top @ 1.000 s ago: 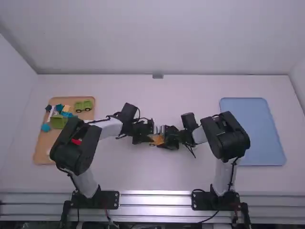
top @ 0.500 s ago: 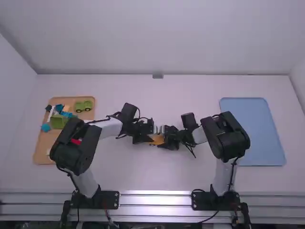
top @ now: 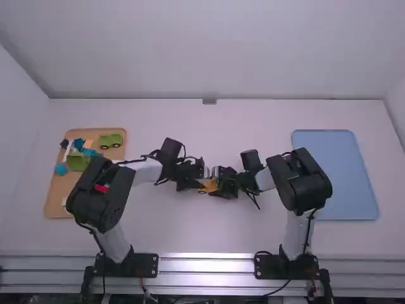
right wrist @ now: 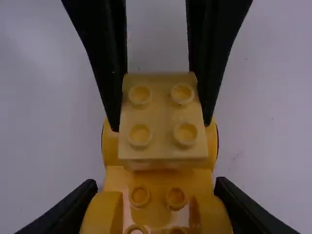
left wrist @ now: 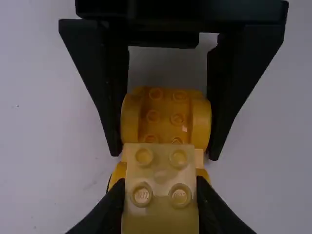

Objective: Assemble lego blocks to make yellow taxi

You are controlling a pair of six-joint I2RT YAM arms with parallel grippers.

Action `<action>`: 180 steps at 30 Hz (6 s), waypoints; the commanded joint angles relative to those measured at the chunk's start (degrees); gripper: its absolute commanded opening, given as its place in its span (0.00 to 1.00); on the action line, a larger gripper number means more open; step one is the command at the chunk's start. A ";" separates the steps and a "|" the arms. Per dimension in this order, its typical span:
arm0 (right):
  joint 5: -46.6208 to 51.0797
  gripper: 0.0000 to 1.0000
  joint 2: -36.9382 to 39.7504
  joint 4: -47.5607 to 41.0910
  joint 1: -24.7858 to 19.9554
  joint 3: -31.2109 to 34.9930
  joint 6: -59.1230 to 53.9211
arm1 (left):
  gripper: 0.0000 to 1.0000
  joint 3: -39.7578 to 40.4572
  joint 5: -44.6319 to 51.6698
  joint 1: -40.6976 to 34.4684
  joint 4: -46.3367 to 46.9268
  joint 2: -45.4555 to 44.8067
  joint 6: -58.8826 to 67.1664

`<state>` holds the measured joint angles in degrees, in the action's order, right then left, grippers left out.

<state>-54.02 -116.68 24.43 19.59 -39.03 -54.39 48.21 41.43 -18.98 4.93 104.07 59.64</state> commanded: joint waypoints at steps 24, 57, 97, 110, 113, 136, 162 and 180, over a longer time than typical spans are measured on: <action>1.16 0.54 -0.68 -0.87 0.33 0.44 0.39 | 0.46 0.15 -1.42 -0.09 1.22 0.22 -0.22; 1.18 0.57 -0.68 -0.87 0.33 0.44 0.59 | 0.53 0.17 -6.58 -0.09 0.48 -0.70 0.15; 0.94 0.58 -0.68 -1.27 0.33 0.44 0.57 | 0.02 -3.06 -5.07 0.28 -1.75 0.28 -5.20; 0.92 0.57 -0.68 -1.09 0.33 0.44 0.59 | 0.02 -3.17 -7.41 -0.17 -1.53 3.17 -6.80; 0.92 0.58 -0.68 -1.09 0.33 0.44 0.59 | 0.02 -3.15 -6.14 -0.13 -2.45 4.72 -7.74; 6.21 0.99 3.52 1.46 -0.57 0.44 9.77 | 0.99 0.24 -7.85 14.21 -0.70 -22.21 -32.41; -7.93 0.99 28.22 -13.44 -2.08 -17.77 22.01 | 0.99 2.58 -41.03 20.24 15.47 -41.20 -68.43; -9.16 1.00 18.23 -17.46 6.97 -29.64 17.07 | 0.99 6.54 -61.88 32.00 34.80 -61.24 -86.51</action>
<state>-62.65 -96.49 7.03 26.00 -66.28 -37.52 53.17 -16.34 10.31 38.61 43.92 -24.58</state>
